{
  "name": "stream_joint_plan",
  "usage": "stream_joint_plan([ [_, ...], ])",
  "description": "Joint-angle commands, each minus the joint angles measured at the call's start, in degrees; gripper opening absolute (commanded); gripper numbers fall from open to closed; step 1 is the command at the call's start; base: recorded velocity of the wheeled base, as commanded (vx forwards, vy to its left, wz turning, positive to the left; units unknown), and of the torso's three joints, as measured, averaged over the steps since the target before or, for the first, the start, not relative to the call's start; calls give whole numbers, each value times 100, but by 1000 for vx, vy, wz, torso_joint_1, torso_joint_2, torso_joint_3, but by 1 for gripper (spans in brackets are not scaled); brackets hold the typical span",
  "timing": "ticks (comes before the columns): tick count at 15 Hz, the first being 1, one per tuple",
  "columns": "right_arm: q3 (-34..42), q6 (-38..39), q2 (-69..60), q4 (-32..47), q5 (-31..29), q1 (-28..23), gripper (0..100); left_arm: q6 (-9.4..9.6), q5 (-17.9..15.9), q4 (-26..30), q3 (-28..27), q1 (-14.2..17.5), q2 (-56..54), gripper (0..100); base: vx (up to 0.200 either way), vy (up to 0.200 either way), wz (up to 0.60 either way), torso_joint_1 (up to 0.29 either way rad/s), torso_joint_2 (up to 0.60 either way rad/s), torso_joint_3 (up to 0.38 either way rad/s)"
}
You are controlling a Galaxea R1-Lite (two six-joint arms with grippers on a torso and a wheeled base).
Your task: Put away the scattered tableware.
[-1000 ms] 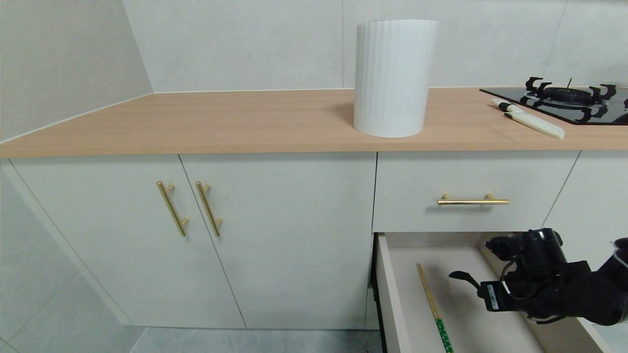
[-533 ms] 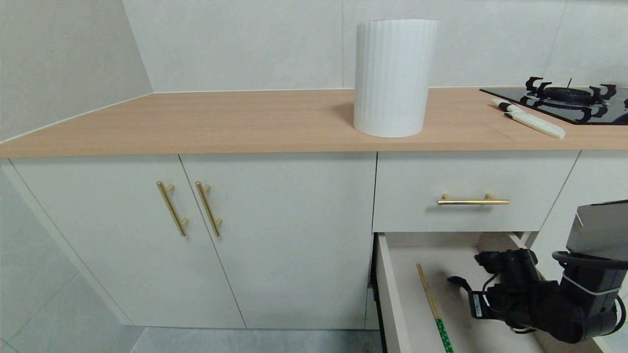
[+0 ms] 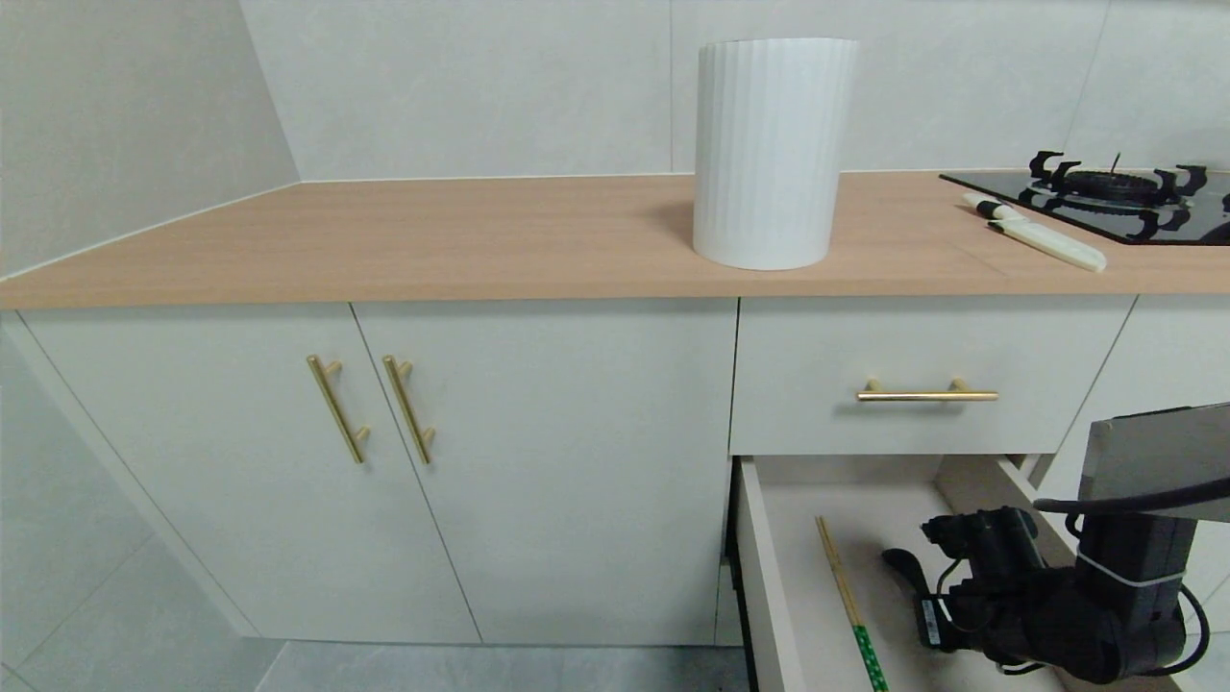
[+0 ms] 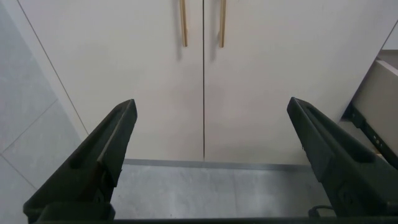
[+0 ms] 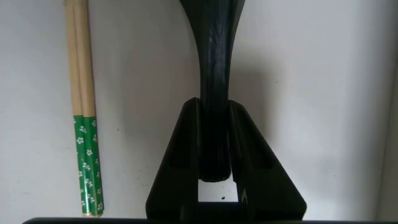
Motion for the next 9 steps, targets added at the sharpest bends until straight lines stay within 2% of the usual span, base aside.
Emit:
stream_joint_plan([
  [1,-4,-3,40,-9,10,3,0,0,2,-1,0,4,9,100,0,0,0,0,0,0],
  [9,-13,-12,58,0,10,-6,0,0,2,-1,0,4,0,100,0,0,0,0,0,0],
])
